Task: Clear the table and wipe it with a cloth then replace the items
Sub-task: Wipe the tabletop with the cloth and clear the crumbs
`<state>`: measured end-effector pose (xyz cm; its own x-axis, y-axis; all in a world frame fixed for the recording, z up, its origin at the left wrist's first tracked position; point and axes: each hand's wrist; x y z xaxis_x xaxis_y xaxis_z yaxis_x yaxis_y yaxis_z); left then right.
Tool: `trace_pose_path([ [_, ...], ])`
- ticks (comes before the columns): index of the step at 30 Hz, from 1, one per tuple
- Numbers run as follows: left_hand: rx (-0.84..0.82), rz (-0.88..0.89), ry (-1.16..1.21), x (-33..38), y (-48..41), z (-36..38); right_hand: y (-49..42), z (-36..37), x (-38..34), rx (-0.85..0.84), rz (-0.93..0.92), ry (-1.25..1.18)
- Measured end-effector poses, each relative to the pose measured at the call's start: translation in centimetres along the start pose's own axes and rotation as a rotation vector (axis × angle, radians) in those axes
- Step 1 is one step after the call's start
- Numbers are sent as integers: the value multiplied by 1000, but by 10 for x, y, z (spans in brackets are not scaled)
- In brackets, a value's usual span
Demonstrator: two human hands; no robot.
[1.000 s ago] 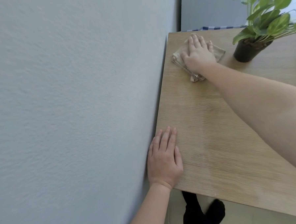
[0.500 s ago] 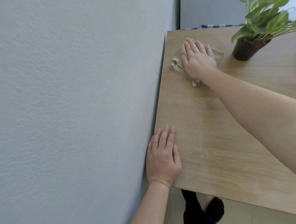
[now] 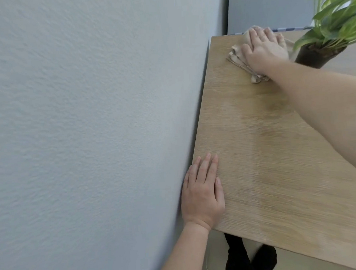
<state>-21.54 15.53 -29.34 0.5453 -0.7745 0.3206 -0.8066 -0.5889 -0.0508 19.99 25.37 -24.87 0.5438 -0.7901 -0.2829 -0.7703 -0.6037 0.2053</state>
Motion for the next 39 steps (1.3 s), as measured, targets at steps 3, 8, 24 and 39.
trace_pose_path([
  [3,-4,-5,-16,1,-1,0,5,4,-5,10,69,-21],
  [8,-6,5,-19,-1,-1,-2,27,19,-60,-67,-174,22],
  [24,21,5,5,-4,-2,-3,178,54,-7,-93,-434,98],
  [39,33,1,-9,1,1,1,217,38,40,-147,-299,137],
])
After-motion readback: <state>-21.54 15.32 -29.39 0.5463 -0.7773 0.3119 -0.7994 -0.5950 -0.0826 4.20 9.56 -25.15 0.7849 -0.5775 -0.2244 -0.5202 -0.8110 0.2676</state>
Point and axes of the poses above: each hand's wrist, its own y-axis away from the middle knuckle, its own z-axis out of the palm, x = y × z, and after that the axes turned 6 degrees about z, right-handed
